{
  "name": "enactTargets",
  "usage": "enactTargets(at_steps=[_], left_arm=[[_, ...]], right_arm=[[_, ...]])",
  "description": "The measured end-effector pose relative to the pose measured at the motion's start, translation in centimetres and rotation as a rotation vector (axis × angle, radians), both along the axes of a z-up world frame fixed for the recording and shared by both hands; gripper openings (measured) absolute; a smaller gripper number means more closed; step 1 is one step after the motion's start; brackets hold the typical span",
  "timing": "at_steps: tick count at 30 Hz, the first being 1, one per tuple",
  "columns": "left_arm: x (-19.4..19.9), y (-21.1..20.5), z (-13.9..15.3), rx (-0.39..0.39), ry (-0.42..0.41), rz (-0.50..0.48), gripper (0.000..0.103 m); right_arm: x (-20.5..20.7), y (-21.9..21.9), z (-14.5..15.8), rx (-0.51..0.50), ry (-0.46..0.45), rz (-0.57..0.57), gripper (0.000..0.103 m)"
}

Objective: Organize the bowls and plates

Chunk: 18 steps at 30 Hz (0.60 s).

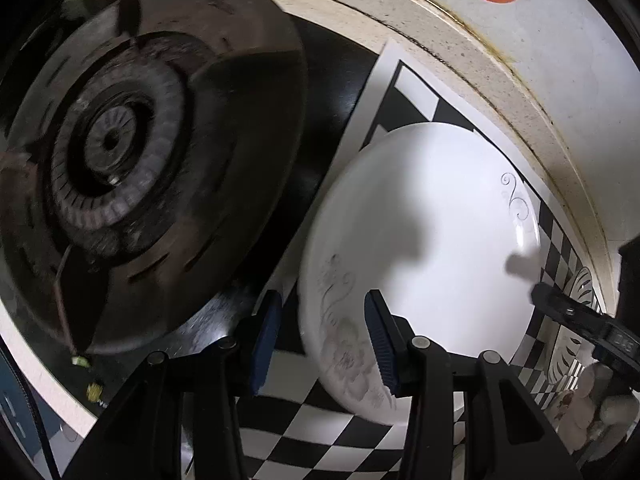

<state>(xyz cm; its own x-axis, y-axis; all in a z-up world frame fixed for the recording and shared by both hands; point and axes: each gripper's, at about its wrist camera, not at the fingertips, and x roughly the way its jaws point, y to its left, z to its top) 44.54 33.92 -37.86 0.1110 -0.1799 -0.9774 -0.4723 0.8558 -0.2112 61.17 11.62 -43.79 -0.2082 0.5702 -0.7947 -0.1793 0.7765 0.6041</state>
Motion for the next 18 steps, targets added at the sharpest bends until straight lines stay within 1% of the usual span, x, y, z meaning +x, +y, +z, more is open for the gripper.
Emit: enactTargets(at_steps=[1, 2, 4, 5, 6, 7, 8, 9, 14, 18], left_arm=[[0.3, -0.1, -0.1, -0.002, 0.000, -0.007, 0.040], [0.5, -0.2, -0.3, -0.001, 0.002, -0.015, 0.040], [1.0, -0.6, -0.4, 0.001, -0.005, -0.025, 0.033], [1.2, -0.7, -0.5, 0.019, -0.001, -0.031, 0.031], [1.3, -0.8, -0.5, 0.028, -0.003, -0.038, 0.030], [1.8, -0.7, -0.5, 0.038, -0.010, -0.046, 0.030], [1.9, -0.8, -0.5, 0.052, -0.016, -0.054, 0.027], [2.0, -0.8, -0.5, 0.058, -0.020, -0.063, 0.027], [1.7, -1.7, -0.1, 0.072, -0.044, -0.116, 0.027], [0.9, -2.8, 1.0, 0.075, -0.066, -0.136, 0.027]], right_arm=[[0.1, 0.4, -0.5, -0.005, 0.004, 0.008, 0.046], [0.2, 0.6, -1.0, -0.009, 0.009, 0.014, 0.044], [0.2, 0.7, -1.8, -0.023, 0.021, 0.021, 0.037], [0.2, 0.9, -2.1, -0.018, 0.026, 0.020, 0.034], [0.3, 0.9, -2.2, -0.008, 0.021, 0.016, 0.026], [0.3, 0.9, -2.4, -0.004, 0.032, 0.021, 0.022], [0.3, 1.0, -2.6, -0.018, 0.032, 0.027, 0.020], [0.2, 1.0, -2.5, -0.029, 0.016, 0.033, 0.014], [-0.3, 0.3, -1.9, -0.043, -0.032, 0.040, 0.015], [-0.8, -0.9, -1.3, -0.041, -0.045, 0.023, 0.015]])
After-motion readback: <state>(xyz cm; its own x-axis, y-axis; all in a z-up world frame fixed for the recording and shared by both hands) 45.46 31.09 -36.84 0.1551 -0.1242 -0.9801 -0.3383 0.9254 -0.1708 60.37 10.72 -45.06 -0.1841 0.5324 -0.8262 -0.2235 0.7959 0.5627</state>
